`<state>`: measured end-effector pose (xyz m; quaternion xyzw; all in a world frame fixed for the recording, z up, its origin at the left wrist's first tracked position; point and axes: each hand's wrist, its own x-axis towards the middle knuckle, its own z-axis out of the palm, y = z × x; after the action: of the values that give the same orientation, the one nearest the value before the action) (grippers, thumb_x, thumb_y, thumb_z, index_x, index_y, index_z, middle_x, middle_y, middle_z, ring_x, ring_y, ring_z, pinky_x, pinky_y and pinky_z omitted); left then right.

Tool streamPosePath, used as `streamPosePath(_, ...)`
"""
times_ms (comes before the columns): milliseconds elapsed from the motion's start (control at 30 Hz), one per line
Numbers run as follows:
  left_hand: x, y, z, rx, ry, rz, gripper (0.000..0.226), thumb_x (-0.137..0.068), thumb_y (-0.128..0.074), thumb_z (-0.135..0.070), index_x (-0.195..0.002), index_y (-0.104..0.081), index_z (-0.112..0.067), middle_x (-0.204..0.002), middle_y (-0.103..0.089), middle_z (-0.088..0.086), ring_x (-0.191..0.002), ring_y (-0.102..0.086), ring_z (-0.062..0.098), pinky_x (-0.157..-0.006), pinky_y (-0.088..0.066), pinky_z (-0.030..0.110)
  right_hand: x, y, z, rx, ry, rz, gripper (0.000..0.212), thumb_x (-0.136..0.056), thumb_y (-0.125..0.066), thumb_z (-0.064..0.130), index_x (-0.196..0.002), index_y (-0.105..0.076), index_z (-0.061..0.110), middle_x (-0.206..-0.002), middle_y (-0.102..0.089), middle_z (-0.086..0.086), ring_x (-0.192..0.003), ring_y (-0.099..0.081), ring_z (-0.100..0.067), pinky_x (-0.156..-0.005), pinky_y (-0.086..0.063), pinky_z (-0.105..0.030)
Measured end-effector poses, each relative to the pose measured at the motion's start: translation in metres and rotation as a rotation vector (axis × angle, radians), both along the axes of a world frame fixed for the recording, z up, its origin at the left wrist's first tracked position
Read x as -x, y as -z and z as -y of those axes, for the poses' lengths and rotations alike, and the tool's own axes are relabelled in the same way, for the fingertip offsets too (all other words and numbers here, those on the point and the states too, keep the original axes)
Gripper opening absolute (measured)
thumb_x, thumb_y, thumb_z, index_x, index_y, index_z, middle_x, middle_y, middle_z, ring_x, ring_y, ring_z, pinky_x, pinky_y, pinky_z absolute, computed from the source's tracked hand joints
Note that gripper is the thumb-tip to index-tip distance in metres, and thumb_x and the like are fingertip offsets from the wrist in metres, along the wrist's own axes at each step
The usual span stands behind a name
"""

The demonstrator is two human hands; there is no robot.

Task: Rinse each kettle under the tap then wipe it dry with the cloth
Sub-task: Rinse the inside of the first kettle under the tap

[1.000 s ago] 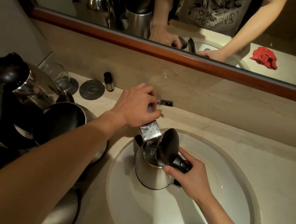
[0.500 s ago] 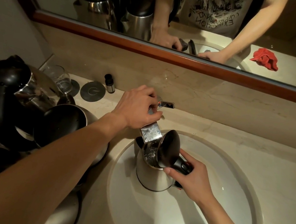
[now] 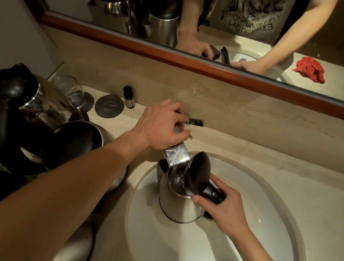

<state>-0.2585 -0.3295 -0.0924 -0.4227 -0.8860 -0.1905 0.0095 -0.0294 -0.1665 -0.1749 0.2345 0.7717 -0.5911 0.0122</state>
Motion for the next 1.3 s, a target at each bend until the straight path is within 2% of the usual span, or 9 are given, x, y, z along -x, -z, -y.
streamPosePath(467,0.0004,0.0013,-0.0007,0.009,-0.004,0.003,0.031,-0.082,-0.048,-0.057,-0.074,-0.063,-0.031,-0.098,-0.056,-0.012,-0.098,-0.047,0.009,-0.069,-0.027,0.028,0.0005,0.0020,-0.0006,-0.007,-0.007,-0.041,0.084,-0.056,-0.089,0.054,-0.135,-0.069,0.036,-0.109,-0.079,0.021,-0.088,-0.072,0.002,-0.076,-0.055,-0.026)
streamPosePath(633,0.0007,0.0015,-0.0007,0.013,-0.008,0.002,0.032,-0.082,-0.048,-0.057,-0.074,-0.063,-0.030,-0.098,-0.055,-0.012,-0.098,-0.046,0.010,-0.070,-0.028,0.029,0.0010,0.0039,-0.0024,-0.054,-0.013,-0.046,0.070,-0.070,-0.098,0.018,-0.131,-0.068,0.035,-0.095,-0.077,0.029,-0.080,-0.070,0.008,-0.070,-0.050,-0.007)
streamPosePath(700,0.0003,0.0012,-0.0011,0.011,-0.007,0.003,0.033,-0.082,-0.048,-0.057,-0.075,-0.064,-0.029,-0.098,-0.055,-0.012,-0.098,-0.046,0.010,-0.070,-0.028,0.029,0.0007,0.0050,-0.0025,-0.046,-0.011,-0.044,0.070,-0.070,-0.098,0.019,-0.132,-0.069,0.034,-0.092,-0.079,0.024,-0.074,-0.069,0.004,-0.070,-0.053,-0.014)
streamPosePath(800,0.0000,0.0010,-0.0014,0.013,-0.008,0.002,0.034,-0.082,-0.047,-0.057,-0.076,-0.065,-0.029,-0.099,-0.055,-0.012,-0.098,-0.046,0.009,-0.070,-0.028,0.029,-0.0001,0.0068,-0.0021,-0.020,-0.023,-0.036,0.075,-0.064,-0.096,0.037,-0.133,-0.069,0.038,-0.095,-0.078,0.021,-0.070,-0.067,0.000,-0.074,-0.052,-0.027)
streamPosePath(867,0.0000,0.0009,-0.0014,0.012,-0.007,0.000,0.035,-0.082,-0.047,-0.057,-0.076,-0.066,-0.028,-0.099,-0.055,-0.012,-0.098,-0.046,0.010,-0.069,-0.028,0.029,0.0000,0.0079,-0.0026,-0.038,-0.025,-0.039,0.072,-0.068,-0.098,0.028,-0.133,-0.068,0.038,-0.100,-0.079,0.023,-0.077,-0.070,0.003,-0.076,-0.054,-0.028)
streamPosePath(1000,-0.0001,0.0003,-0.0013,0.017,-0.010,0.000,0.035,-0.082,-0.047,-0.056,-0.077,-0.067,-0.027,-0.099,-0.055,-0.012,-0.098,-0.047,0.011,-0.069,-0.027,0.029,0.0006,0.0073,-0.0043,-0.073,-0.028,-0.047,0.072,-0.070,-0.098,0.022,-0.135,-0.069,0.032,-0.107,-0.078,0.026,-0.100,-0.072,0.007,-0.084,-0.051,-0.011)
streamPosePath(1067,-0.0001,0.0003,-0.0012,0.018,-0.011,0.001,0.035,-0.082,-0.047,-0.056,-0.076,-0.066,-0.028,-0.099,-0.055,-0.012,-0.098,-0.047,0.011,-0.069,-0.027,0.029,0.0012,0.0068,-0.0042,-0.076,-0.030,-0.042,0.075,-0.067,-0.098,0.030,-0.136,-0.069,0.032,-0.109,-0.078,0.023,-0.099,-0.072,0.006,-0.084,-0.052,-0.012)
streamPosePath(1167,-0.0001,-0.0001,-0.0011,0.016,-0.007,0.007,0.035,-0.082,-0.046,-0.056,-0.076,-0.066,-0.028,-0.099,-0.055,-0.011,-0.098,-0.047,0.011,-0.069,-0.028,0.029,0.0019,0.0060,-0.0056,-0.077,-0.033,-0.042,0.075,-0.069,-0.098,0.025,-0.137,-0.069,0.029,-0.113,-0.079,0.017,-0.103,-0.071,0.006,-0.085,-0.050,-0.010)
streamPosePath(1300,-0.0003,-0.0007,-0.0012,0.011,-0.005,0.008,0.034,-0.082,-0.047,-0.056,-0.075,-0.065,-0.028,-0.099,-0.056,-0.011,-0.098,-0.047,0.010,-0.069,-0.027,0.029,0.0021,0.0049,-0.0054,-0.076,-0.032,-0.039,0.074,-0.069,-0.098,0.022,-0.137,-0.069,0.029,-0.110,-0.077,0.025,-0.104,-0.070,0.008,-0.084,-0.048,-0.006)
